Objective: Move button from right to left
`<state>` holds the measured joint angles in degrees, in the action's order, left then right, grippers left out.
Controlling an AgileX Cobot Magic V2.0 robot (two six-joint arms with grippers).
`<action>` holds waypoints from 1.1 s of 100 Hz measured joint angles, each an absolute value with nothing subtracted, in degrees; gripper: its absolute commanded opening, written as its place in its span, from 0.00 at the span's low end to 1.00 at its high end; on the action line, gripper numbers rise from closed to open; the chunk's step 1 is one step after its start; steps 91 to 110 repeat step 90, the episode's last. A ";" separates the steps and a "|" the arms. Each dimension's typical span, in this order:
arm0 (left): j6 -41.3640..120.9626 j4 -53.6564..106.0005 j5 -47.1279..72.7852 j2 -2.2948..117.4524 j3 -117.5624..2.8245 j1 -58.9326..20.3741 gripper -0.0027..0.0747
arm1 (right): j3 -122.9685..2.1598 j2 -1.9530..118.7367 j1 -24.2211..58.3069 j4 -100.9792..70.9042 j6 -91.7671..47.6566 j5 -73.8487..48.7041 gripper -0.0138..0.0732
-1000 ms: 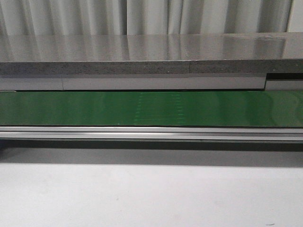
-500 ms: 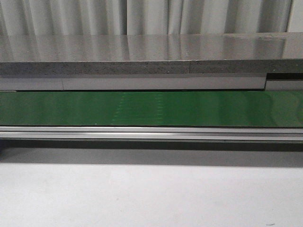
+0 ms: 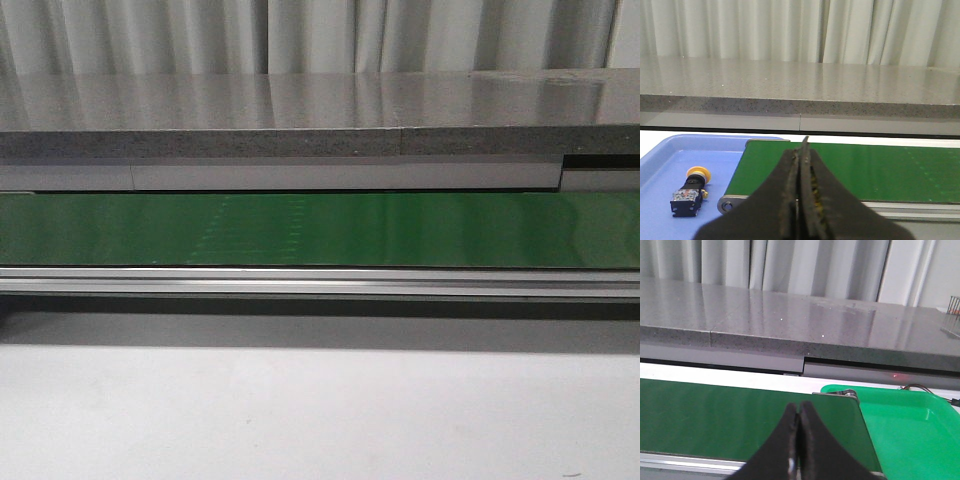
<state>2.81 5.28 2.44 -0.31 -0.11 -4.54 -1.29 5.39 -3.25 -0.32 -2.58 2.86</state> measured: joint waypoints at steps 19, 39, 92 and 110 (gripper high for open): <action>2.81 5.28 2.44 -0.31 -0.11 -4.54 0.01 | 1.47 -0.13 -3.25 6.26 5.21 0.69 0.08; 2.81 5.28 2.44 -0.31 -0.11 -4.54 0.01 | 1.60 -0.59 -3.25 6.90 5.82 -2.33 0.08; 2.81 5.28 2.44 -0.31 -0.11 -4.54 0.01 | 1.60 -0.59 -3.25 7.02 6.24 -2.55 0.08; 2.81 5.28 2.44 -0.31 -0.11 -4.54 0.01 | 1.60 -0.59 -3.25 7.02 6.24 -2.55 0.08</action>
